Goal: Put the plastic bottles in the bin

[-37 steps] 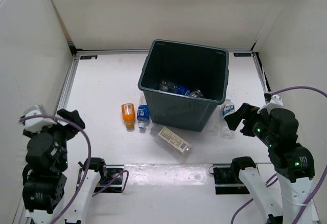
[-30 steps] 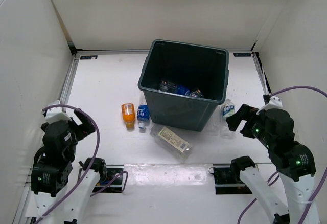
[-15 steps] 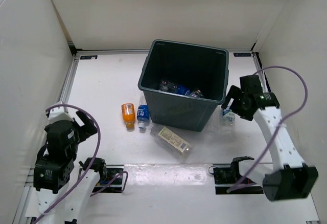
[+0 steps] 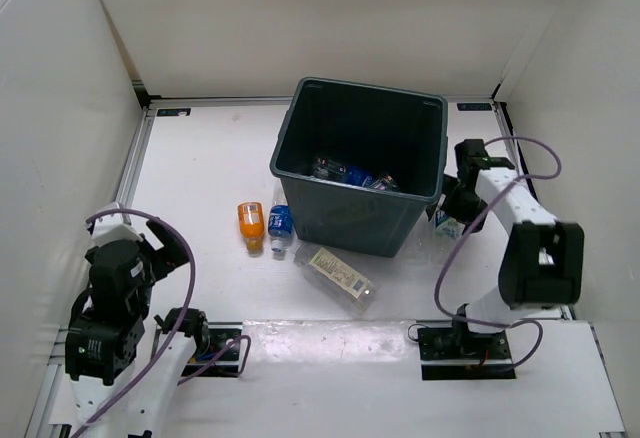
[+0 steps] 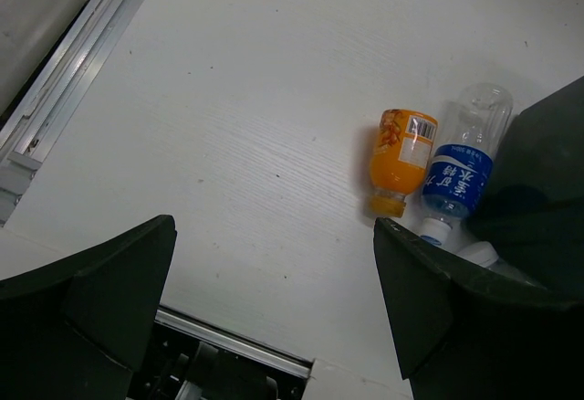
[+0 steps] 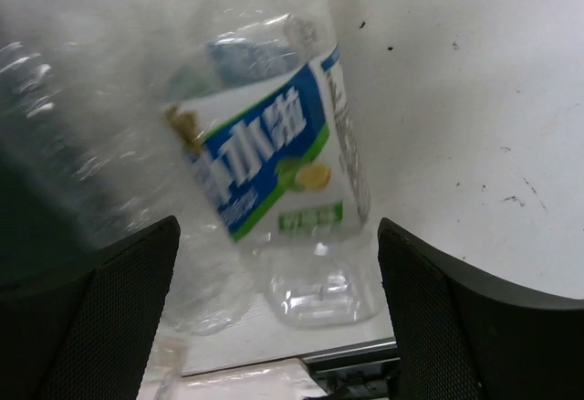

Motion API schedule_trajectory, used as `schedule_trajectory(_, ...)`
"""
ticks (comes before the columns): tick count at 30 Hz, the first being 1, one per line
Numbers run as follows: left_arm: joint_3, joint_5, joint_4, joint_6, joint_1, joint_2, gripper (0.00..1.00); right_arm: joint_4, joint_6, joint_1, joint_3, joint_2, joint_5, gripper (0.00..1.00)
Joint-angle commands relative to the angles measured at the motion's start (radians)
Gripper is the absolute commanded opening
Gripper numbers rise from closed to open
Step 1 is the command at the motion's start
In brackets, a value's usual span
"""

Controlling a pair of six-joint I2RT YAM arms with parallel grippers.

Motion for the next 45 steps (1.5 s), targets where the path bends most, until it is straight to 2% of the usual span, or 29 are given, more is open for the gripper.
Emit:
schedule_trajectory(1,-0.004,0.006,0.003,0.006,0.009,0.026,1.00,0.013,-0.034,0.012,0.043,0.078,-0.014,0.90)
schedule_trajectory(2,-0.004,0.007,0.001,0.006,0.012,0.024,1.00,0.012,-0.032,0.020,0.053,0.138,-0.010,0.90)
schedule_trajectory(5,-0.004,0.004,0.001,0.005,0.009,0.019,1.00,0.001,-0.017,0.008,0.060,0.181,-0.014,0.90)
schedule_trajectory(11,-0.006,-0.004,0.001,0.001,0.012,0.006,1.00,0.010,-0.046,-0.034,0.060,0.184,-0.051,0.90)
schedule_trajectory(12,-0.007,-0.004,0.001,0.001,0.012,0.004,1.00,0.012,-0.052,-0.037,0.061,0.209,-0.054,0.84)
schedule_trajectory(14,-0.006,-0.002,0.003,0.001,0.010,0.003,1.00,0.003,-0.064,-0.035,0.067,0.235,-0.062,0.79)
schedule_trajectory(15,-0.007,-0.002,0.003,0.003,0.010,0.006,1.00,0.000,-0.069,-0.034,0.088,0.276,-0.065,0.67)
schedule_trajectory(17,-0.007,-0.004,0.001,0.001,0.010,0.009,1.00,-0.022,-0.072,-0.034,0.098,0.290,-0.068,0.58)
schedule_trajectory(18,-0.007,-0.007,0.000,0.003,0.010,0.009,1.00,-0.017,-0.075,-0.037,0.095,0.286,-0.068,0.48)
schedule_trajectory(21,-0.006,-0.010,0.001,0.000,0.010,0.010,1.00,-0.011,-0.072,-0.069,0.083,0.263,-0.066,0.35)
schedule_trajectory(22,-0.006,-0.010,-0.002,-0.002,0.012,0.009,1.00,-0.016,-0.064,-0.074,0.075,0.241,-0.069,0.24)
schedule_trajectory(23,-0.006,-0.011,0.000,-0.002,0.010,0.009,1.00,-0.017,-0.061,-0.093,0.072,0.214,-0.075,0.21)
schedule_trajectory(30,-0.007,-0.013,-0.002,-0.002,0.009,0.015,1.00,-0.088,-0.029,-0.173,0.099,-0.058,-0.098,0.10)
schedule_trajectory(31,-0.006,-0.010,-0.002,-0.003,0.012,0.018,1.00,-0.100,-0.023,-0.201,0.106,-0.160,-0.109,0.08)
schedule_trajectory(32,-0.007,-0.010,0.000,0.000,0.012,0.019,1.00,-0.115,-0.020,-0.234,0.118,-0.193,-0.109,0.06)
schedule_trajectory(33,-0.006,-0.011,-0.003,-0.005,0.012,0.021,1.00,-0.111,-0.017,-0.262,0.124,-0.269,-0.203,0.06)
schedule_trajectory(34,-0.006,-0.013,-0.003,-0.002,0.012,0.023,1.00,-0.102,-0.017,-0.274,0.126,-0.339,-0.226,0.00)
schedule_trajectory(36,-0.006,-0.010,0.000,-0.005,0.012,0.019,1.00,-0.077,0.008,-0.273,0.136,-0.419,-0.273,0.00)
schedule_trajectory(40,-0.006,-0.008,0.001,-0.002,0.010,0.026,1.00,-0.095,0.038,-0.232,0.254,-0.528,-0.264,0.00)
schedule_trajectory(42,-0.006,-0.011,-0.002,-0.003,0.013,0.032,1.00,-0.092,0.075,-0.238,0.283,-0.549,-0.275,0.00)
schedule_trajectory(45,-0.007,-0.010,-0.003,-0.005,0.013,0.027,1.00,-0.111,0.103,-0.268,0.418,-0.564,-0.322,0.00)
